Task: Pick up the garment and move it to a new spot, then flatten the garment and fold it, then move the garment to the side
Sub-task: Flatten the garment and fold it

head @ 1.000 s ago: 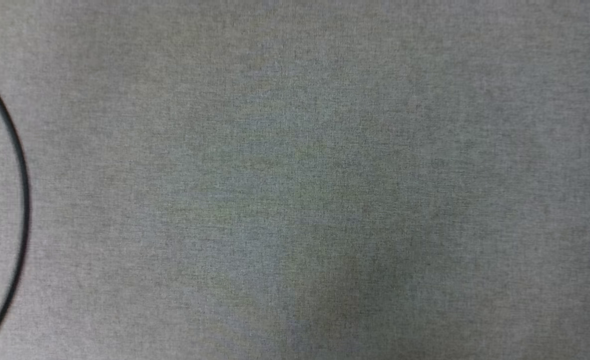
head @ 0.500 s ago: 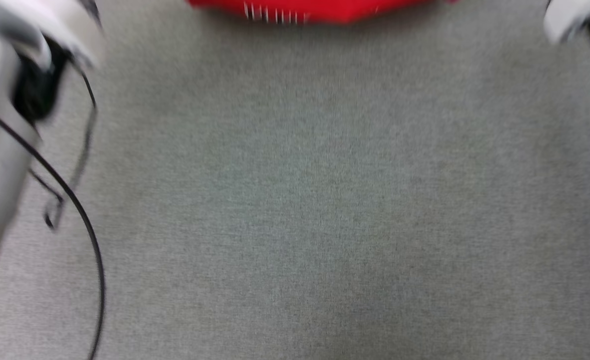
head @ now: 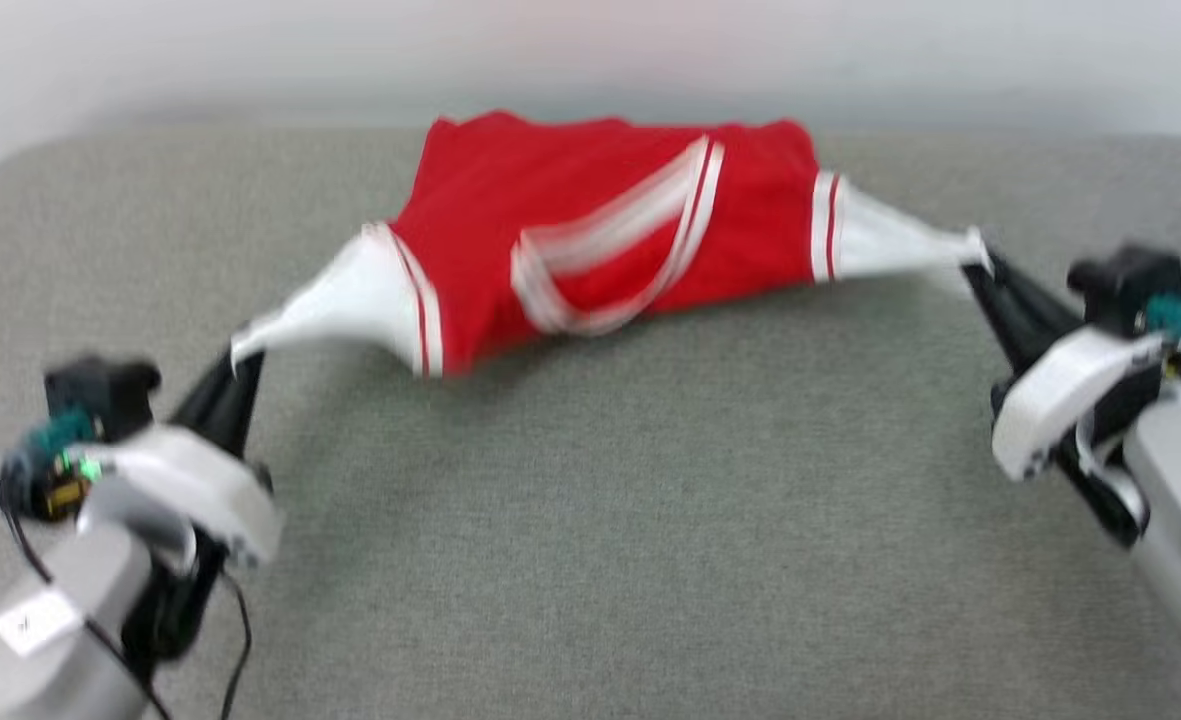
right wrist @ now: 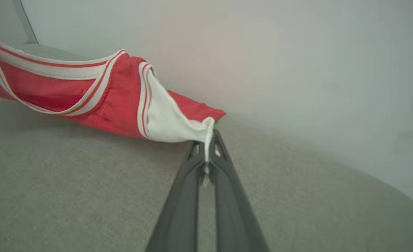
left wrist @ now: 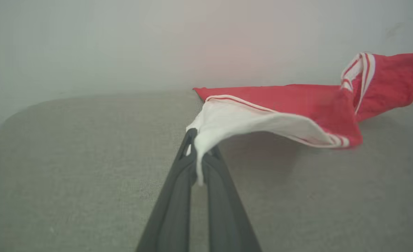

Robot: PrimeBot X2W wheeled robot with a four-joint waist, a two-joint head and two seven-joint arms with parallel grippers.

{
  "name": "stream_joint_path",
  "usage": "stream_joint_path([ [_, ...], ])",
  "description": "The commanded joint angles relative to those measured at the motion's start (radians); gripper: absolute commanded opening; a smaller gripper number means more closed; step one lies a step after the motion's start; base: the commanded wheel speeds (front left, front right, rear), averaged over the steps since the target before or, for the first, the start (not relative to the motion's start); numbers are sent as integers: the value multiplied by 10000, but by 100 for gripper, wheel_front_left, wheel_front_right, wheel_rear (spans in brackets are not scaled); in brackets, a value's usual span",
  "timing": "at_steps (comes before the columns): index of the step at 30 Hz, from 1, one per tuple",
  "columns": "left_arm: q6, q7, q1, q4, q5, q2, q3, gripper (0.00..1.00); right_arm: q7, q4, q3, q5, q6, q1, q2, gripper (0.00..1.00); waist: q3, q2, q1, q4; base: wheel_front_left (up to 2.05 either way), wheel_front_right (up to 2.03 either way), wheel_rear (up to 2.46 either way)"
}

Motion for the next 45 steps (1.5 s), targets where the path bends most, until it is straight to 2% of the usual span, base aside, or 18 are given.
stream_joint_path([
  [1,290,-72,920,-419,-162,221,119,0,0,-99,-39,101,-16,729,-77,0,-612,0,3,-171,0,0,0],
  [9,1051,-76,3337,-1428,-592,478,361,0,133,-361,-188,311,-18,2780,-345,0,-1505,0,3,-207,0,0,0],
  [21,1901,-74,6296,-2566,-932,639,997,0,610,-1531,-1382,175,-18,5912,-629,0,-2210,0,3,-125,0,0,0],
  [34,1872,-66,7441,-2348,-1052,356,1046,0,1589,-3129,-3214,-407,-19,9417,-485,0,-2377,0,3,61,0,0,0],
  [40,1858,-66,7562,-2325,-982,239,1107,0,1919,-3845,-3877,-602,-19,10045,-98,0,-2394,0,3,9,0,0,0],
  [41,1859,-66,7532,-2332,-959,227,1102,0,1932,-3949,-4009,-642,-19,10033,-15,7,-2399,0,3,4,0,0,0],
  [42,1862,-66,7496,-2356,-918,208,1105,0,1980,-4129,-4146,-664,-19,9982,49,31,-2406,0,3,-4,0,0,0],
  [43,1877,-68,7454,-2388,-890,183,1122,0,1956,-4308,-4303,-722,-19,9904,99,100,-2407,0,3,-9,0,0,0],
  [45,1918,-68,7409,-2447,-809,143,1108,0,1924,-4518,-4580,-870,-18,9758,183,100,-2400,0,3,-10,0,0,0],
])
